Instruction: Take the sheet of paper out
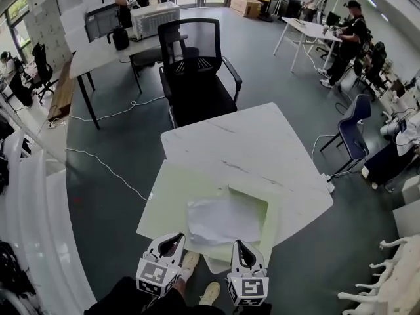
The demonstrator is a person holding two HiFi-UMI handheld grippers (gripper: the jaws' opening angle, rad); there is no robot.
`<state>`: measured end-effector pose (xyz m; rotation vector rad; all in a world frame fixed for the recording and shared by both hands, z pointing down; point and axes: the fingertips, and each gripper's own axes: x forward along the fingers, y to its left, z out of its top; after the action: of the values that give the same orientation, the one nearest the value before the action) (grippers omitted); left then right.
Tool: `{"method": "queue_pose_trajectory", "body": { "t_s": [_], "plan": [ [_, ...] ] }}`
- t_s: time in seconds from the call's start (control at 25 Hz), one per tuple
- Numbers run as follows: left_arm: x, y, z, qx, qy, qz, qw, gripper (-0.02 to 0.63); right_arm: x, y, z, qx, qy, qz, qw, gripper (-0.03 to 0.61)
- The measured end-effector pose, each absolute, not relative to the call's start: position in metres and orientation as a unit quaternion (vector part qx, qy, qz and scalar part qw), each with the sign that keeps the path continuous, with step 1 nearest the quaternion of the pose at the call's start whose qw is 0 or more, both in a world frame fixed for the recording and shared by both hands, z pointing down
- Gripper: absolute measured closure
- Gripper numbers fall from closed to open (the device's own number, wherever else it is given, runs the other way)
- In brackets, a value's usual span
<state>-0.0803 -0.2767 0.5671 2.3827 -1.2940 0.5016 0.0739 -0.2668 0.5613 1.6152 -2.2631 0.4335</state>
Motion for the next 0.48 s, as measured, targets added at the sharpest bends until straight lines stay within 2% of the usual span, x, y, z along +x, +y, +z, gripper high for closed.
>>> {"method": "queue_pose_trajectory", "body": {
  "t_s": [0.48],
  "plan": [
    [-0.086,-0.337,0.666,0.833,-0.423,0.223,0.278,0.589,0.071,-0.314,0.633,0.584,-0.760,0.200,0.203,0.561]
  ]
}}
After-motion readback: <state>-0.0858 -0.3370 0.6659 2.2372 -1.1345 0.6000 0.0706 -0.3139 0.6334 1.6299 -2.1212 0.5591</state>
